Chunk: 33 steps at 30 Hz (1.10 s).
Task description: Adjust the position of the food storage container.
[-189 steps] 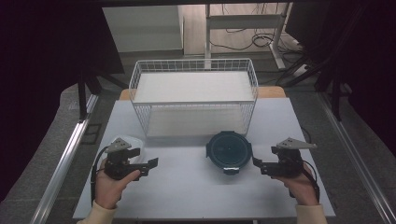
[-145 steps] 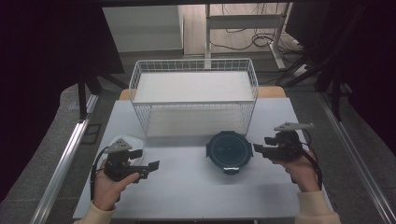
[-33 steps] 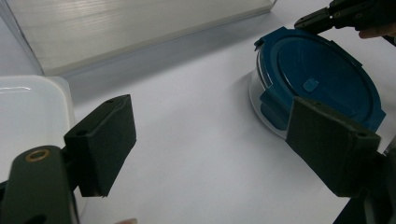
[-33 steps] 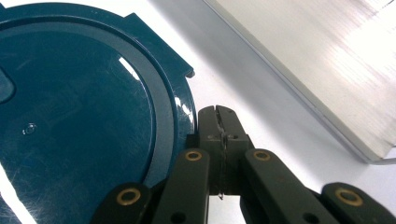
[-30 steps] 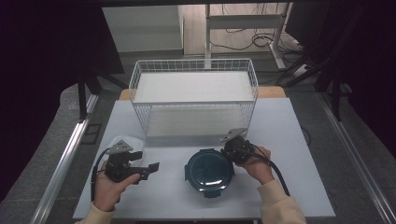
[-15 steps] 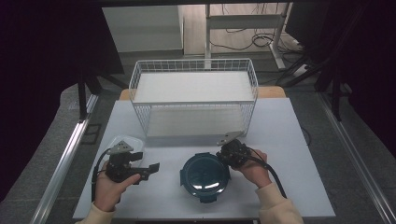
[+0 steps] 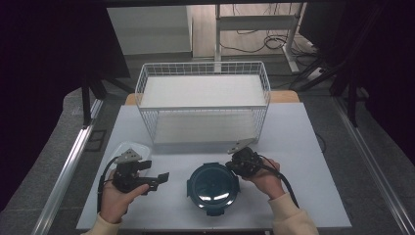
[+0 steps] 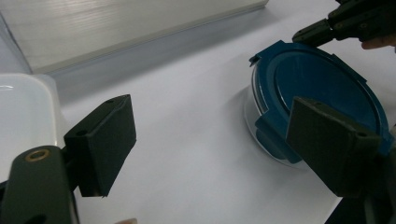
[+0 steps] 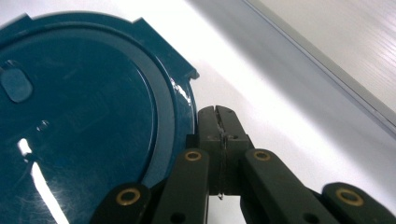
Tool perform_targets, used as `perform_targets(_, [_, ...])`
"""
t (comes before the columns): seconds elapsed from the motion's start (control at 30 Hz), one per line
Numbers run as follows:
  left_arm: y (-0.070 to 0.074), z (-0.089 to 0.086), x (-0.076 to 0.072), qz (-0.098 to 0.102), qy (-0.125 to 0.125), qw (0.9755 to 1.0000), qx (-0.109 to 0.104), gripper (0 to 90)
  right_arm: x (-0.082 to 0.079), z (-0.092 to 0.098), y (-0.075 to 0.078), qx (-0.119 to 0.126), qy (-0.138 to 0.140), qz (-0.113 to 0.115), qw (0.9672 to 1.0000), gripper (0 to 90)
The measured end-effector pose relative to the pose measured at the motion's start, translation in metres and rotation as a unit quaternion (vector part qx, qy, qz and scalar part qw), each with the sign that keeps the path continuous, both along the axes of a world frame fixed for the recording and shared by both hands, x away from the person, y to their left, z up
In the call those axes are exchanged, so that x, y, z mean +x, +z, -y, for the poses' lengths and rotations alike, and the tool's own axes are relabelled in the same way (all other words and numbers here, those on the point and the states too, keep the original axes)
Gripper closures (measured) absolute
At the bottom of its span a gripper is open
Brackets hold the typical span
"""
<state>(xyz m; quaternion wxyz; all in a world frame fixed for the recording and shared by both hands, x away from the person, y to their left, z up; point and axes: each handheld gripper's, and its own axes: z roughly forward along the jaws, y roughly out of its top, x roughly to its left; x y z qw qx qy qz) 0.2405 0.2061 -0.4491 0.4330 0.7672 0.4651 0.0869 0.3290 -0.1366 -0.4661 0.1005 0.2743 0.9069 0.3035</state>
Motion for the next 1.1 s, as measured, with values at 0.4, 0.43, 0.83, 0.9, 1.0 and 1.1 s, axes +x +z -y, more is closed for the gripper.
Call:
perform_targets(0.4, [0.003, 0.0, -0.004, 0.007, -0.016, 0.9996, -0.022, 15.5, -0.013, 0.026, 0.019, 0.079, -0.018, 0.001, 0.9967, 81.8])
perform_targets(0.43, [0.003, 0.0, -0.003, 0.008, -0.018, 0.9996, -0.022, 15.6, -0.015, 0.028, 0.019, 0.085, -0.02, -0.002, 0.9962, 78.7])
perform_targets(0.83, [0.004, 0.01, -0.004, 0.003, -0.022, 0.9994, -0.026, 14.8, -0.035, 0.059, 0.026, 0.168, -0.068, 0.009, 0.9835, 27.8])
perform_targets(0.9, [0.004, 0.012, -0.004, 0.002, -0.023, 0.9994, -0.025, 14.3, -0.035, 0.064, 0.024, 0.173, -0.078, 0.004, 0.9819, 26.9])
perform_targets(1.0, [0.002, 0.014, -0.004, -0.004, -0.022, 0.9994, -0.026, 13.8, -0.036, 0.072, 0.019, 0.183, -0.09, -0.011, 0.979, 26.3])
perform_targets(1.1, [0.001, 0.014, -0.003, -0.008, -0.022, 0.9994, -0.026, 13.7, -0.037, 0.076, 0.016, 0.183, -0.097, -0.016, 0.9783, 26.3])
